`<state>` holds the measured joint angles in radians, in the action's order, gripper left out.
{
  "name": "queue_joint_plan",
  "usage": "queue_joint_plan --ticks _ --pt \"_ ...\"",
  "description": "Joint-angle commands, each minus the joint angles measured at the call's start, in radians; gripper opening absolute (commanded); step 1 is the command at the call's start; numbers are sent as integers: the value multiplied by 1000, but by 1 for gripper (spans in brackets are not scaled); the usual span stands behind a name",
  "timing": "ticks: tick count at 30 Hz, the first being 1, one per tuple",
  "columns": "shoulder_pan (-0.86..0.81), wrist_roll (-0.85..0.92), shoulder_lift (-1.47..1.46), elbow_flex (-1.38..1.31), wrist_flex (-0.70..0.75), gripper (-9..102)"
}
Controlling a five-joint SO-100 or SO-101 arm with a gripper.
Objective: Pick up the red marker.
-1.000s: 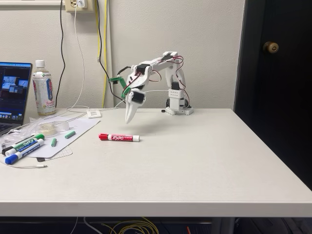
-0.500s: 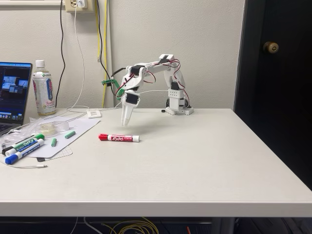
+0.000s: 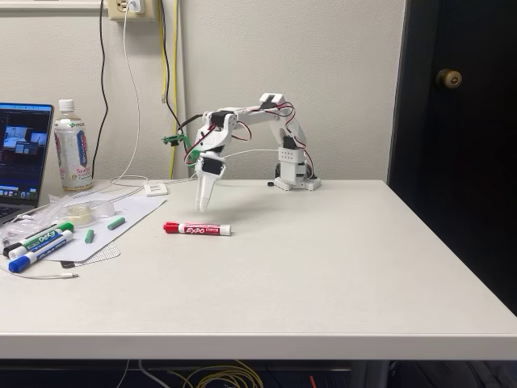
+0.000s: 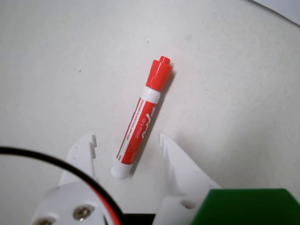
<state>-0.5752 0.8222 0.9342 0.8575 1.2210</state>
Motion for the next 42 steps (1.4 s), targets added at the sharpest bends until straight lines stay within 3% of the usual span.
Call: queue_joint_plan --ticks 1,6,9,42 --pt "0 -21 -49 -181 78 32" --pt "0 -23 -264 -551 253 30" --pt "8 -32 -566 -1094 428 29" --pt "32 -163 -670 -1088 402 21"
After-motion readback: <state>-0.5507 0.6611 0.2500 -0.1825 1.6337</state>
